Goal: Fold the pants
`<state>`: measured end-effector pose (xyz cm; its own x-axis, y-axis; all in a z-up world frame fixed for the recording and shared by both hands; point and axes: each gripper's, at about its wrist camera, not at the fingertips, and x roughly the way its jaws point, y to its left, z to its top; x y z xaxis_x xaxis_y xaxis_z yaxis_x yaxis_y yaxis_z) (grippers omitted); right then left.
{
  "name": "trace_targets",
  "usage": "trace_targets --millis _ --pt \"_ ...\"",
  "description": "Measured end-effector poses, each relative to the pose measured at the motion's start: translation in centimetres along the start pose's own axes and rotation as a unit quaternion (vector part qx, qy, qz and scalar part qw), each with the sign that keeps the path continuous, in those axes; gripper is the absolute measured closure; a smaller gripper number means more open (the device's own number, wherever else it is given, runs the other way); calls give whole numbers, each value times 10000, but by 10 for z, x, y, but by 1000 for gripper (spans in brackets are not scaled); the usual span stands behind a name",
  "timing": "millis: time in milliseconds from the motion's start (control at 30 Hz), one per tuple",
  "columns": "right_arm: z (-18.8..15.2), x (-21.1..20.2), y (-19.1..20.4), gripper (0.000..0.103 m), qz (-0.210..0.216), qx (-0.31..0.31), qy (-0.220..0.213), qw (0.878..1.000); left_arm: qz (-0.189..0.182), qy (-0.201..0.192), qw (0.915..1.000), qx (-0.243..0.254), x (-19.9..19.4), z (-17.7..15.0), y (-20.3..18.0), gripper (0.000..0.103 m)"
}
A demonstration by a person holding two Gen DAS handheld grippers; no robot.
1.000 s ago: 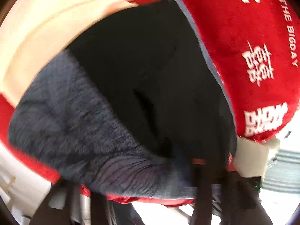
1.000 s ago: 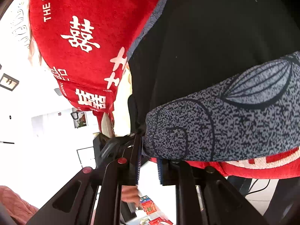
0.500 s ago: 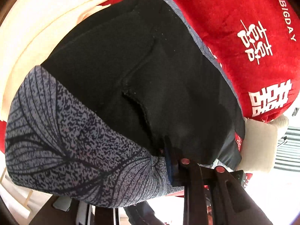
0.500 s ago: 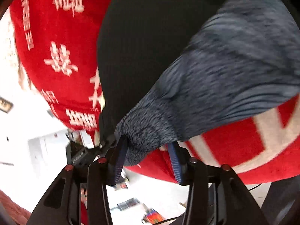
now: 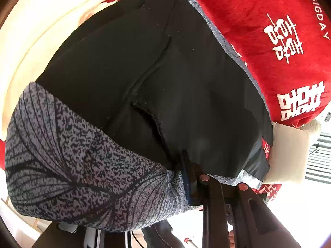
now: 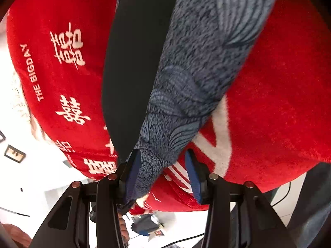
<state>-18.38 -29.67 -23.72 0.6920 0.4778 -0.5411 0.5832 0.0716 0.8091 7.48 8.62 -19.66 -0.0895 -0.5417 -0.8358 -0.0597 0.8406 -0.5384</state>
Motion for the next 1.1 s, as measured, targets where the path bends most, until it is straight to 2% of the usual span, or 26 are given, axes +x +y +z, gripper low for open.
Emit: trace_targets --millis 133,267,300,333,367,400,533,633,833,933,1100 --pt "-3 -14 -5 55 151 67 -224 9996 8 13 10000 -7 1 0 2 75" --pt "10 -8 4 57 367 217 -282 9987 85 4 10000 30 1 0 0 75" --pt "14 -7 9 63 314 218 -238 9990 125 -24 9999 81 0 0 -3 75" --pt "19 -5 12 88 199 283 -187 9992 188 -54 9997 165 -2 -1 -7 75" --pt "22 -5 14 95 31 389 -163 9991 242 -83 9994 245 -4 -2 -11 77" --pt "23 -7 16 96 -24 427 -152 9990 279 -118 9988 373 -7 -2 -16 83" --pt "19 -25 56 96 -265 -117 -202 9994 234 -280 9973 637 -26 2 -28 83" --pt "20 -35 86 96 -325 -390 -278 9983 51 -376 9971 659 -40 10 -33 83" --pt "43 -34 146 96 -490 -947 -289 9939 -135 -523 9951 830 -53 39 -56 83" --pt "71 -24 172 96 -482 -1140 -184 9921 -135 -705 9936 869 -54 63 -74 83" --pt "146 23 216 96 -700 -1589 264 9845 25 -1018 9907 903 -40 112 -98 83"
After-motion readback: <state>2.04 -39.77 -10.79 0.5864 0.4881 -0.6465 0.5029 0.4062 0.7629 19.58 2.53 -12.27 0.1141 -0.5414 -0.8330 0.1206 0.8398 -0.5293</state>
